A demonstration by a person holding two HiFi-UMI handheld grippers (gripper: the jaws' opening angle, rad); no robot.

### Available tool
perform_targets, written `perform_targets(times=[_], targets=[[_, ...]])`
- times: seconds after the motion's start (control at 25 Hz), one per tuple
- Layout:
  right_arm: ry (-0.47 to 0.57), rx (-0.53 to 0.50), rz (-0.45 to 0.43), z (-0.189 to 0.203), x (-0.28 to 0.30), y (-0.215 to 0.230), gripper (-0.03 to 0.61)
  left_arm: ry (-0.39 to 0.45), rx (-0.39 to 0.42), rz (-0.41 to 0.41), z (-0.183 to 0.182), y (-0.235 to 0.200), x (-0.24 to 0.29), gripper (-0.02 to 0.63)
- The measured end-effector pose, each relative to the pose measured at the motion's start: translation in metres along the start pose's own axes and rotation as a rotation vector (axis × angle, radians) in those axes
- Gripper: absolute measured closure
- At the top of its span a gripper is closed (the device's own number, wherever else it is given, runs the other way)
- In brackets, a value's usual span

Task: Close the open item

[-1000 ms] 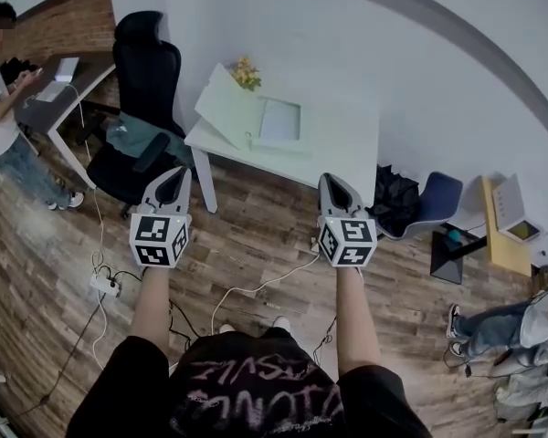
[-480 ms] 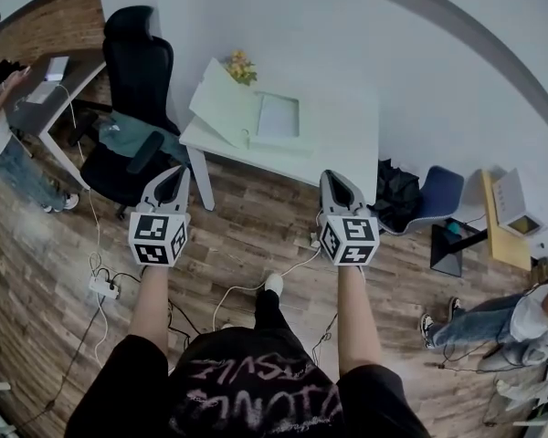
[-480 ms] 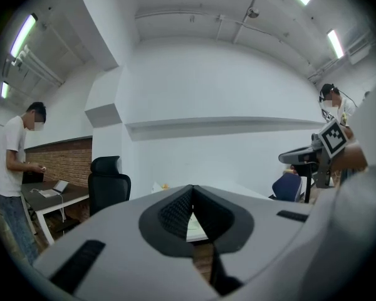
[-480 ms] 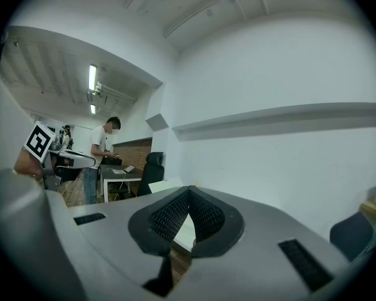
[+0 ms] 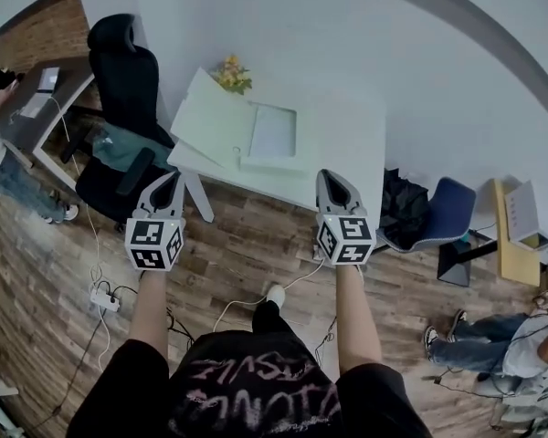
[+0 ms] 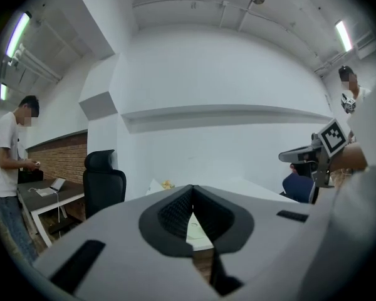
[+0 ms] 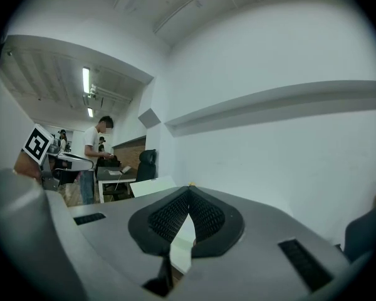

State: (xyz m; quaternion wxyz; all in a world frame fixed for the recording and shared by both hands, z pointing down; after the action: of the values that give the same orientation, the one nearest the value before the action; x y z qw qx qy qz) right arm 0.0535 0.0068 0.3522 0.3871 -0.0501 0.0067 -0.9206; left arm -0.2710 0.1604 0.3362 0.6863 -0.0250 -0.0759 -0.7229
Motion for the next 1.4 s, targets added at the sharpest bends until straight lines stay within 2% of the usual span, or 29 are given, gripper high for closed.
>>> perform_targets(times=[0.32,0.64,0.92,1.4], targets=[[-0.026,0.026,-0.062,0.014,0.077,0.061,0.566,-0.054,0.011,-0.049,-0.004,0.005,0.083,0.614],[-0.059,0.054,-0.149,0.036,0.132,0.094,0.566,-0.097,-0.01,-0.144,0.001,0.006,0.123,0.614],[-0.094,0.076,-0.19,0.045,0.158,0.101,0.566,-0.144,-0.03,-0.181,0.008,-0.002,0.136,0.614],[-0.135,0.056,-0.183,0.058,0.193,0.083,0.566,-0.183,-0.075,-0.19,0.037,-0.043,0.158,0.612]])
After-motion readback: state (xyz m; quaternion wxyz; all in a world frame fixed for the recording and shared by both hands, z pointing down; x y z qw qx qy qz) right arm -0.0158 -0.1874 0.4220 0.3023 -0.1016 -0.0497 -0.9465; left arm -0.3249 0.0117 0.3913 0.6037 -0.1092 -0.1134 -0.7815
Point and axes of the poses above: the fingertips, and each gripper's own axes: x forward along the fingers, y to its right, z out of its underside, the point moved 9 cm from there along -x, backward along the fingers, and after that the axes turned 2 degrees about -x, right-handed, at the moved point
